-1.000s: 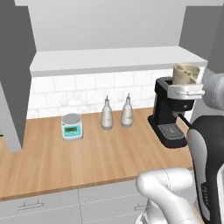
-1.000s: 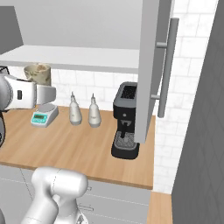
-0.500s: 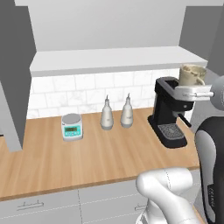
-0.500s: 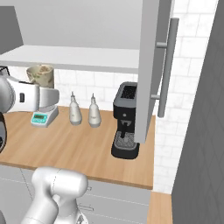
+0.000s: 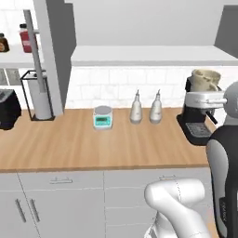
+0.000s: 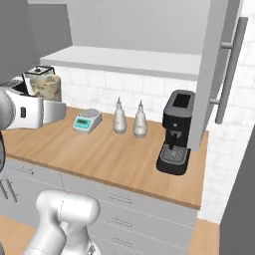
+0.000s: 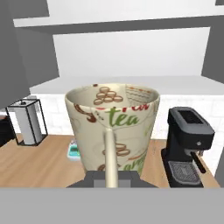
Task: Gather all objects into one cabinet and sort the glasses and bowls to opposite sides.
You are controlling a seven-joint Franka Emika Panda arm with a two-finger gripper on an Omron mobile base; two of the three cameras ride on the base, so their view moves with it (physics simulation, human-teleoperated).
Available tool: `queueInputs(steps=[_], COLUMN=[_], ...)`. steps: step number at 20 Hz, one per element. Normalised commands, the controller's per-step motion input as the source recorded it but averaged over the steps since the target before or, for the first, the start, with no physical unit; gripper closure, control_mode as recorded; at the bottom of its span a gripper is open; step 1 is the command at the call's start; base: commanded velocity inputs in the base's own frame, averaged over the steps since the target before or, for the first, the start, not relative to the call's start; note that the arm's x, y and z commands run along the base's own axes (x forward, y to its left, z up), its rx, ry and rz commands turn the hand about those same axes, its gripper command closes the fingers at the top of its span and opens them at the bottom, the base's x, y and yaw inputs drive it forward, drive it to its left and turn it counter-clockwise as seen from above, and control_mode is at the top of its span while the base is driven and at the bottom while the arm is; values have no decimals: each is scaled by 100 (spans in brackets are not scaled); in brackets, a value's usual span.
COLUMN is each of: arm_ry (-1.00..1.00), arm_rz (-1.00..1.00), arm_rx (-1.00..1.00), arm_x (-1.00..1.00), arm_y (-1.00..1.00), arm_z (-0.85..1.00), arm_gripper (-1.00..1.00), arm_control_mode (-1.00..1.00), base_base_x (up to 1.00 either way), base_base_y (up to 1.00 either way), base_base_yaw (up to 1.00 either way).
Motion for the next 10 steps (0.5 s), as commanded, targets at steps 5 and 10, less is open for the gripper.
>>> queueInputs(steps=[5, 10], arm_ry=[0, 0], arm_rz=[0, 0], arm_rx=[0, 0], arm_x=[0, 0], arm_y=[0, 0], arm_z=[0, 0], arm_gripper=[100, 100], arm_control_mode=[100, 100], base_base_x=[-6, -2], base_base_y=[57, 51], base_base_yaw=[74, 80])
